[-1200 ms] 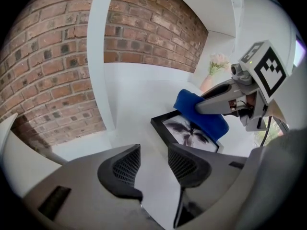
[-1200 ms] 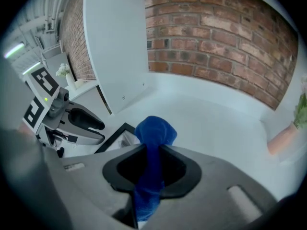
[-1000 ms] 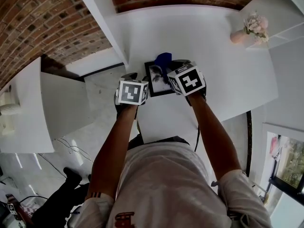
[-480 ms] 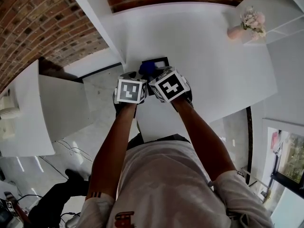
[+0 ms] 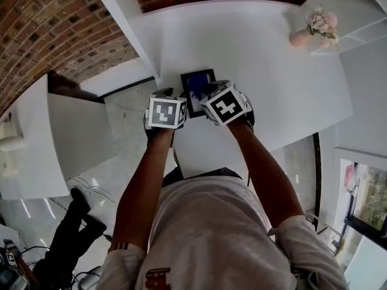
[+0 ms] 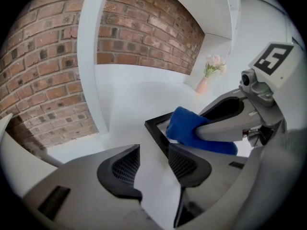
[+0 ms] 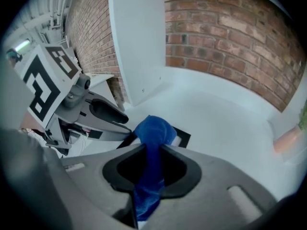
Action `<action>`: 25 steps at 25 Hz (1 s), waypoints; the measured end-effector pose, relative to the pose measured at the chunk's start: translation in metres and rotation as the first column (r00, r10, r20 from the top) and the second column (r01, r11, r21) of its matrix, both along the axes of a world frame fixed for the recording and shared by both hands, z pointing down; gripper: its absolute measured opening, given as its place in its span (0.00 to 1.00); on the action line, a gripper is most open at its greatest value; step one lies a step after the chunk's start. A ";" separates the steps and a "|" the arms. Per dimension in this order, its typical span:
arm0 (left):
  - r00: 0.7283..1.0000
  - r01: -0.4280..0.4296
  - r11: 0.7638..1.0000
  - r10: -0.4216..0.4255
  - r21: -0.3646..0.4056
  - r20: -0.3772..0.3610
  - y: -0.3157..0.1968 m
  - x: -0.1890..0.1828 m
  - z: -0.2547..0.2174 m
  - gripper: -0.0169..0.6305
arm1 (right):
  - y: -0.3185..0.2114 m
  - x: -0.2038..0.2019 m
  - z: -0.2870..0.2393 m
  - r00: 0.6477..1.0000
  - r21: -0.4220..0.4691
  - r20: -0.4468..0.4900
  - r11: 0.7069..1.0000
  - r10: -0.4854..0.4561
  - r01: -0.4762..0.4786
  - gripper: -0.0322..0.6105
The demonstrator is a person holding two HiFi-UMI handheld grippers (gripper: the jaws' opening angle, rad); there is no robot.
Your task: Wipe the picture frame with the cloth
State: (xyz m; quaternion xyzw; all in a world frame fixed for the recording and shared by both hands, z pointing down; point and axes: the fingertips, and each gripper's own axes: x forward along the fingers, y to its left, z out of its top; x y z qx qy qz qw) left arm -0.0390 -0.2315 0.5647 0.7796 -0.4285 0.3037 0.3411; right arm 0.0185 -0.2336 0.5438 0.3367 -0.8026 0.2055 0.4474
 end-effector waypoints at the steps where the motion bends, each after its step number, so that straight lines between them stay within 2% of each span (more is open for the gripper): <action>1: 1.000 0.000 1.000 0.000 0.000 -0.001 0.000 0.000 0.000 0.30 | -0.001 0.007 -0.001 1.000 0.000 -0.005 1.000 0.018 -0.018 0.17; 8: 1.000 -0.011 1.000 0.011 -0.001 0.004 0.000 0.000 0.001 0.31 | -0.004 0.049 -0.004 0.994 0.010 -0.027 0.994 0.107 -0.107 0.17; 13: 1.000 -0.016 1.000 0.016 0.003 0.005 0.001 0.001 0.001 0.31 | 0.004 0.059 -0.013 0.991 0.029 -0.022 0.991 0.131 -0.130 0.17; 20: 1.000 -0.014 1.000 0.014 0.006 -0.001 0.000 0.000 0.000 0.31 | 0.037 0.022 -0.035 0.995 0.023 0.062 0.997 0.074 -0.075 0.17; 25: 1.000 -0.018 1.000 0.018 0.007 -0.003 0.001 0.000 0.000 0.31 | 0.063 -0.014 -0.026 0.998 -0.022 0.063 1.000 -0.010 0.011 0.17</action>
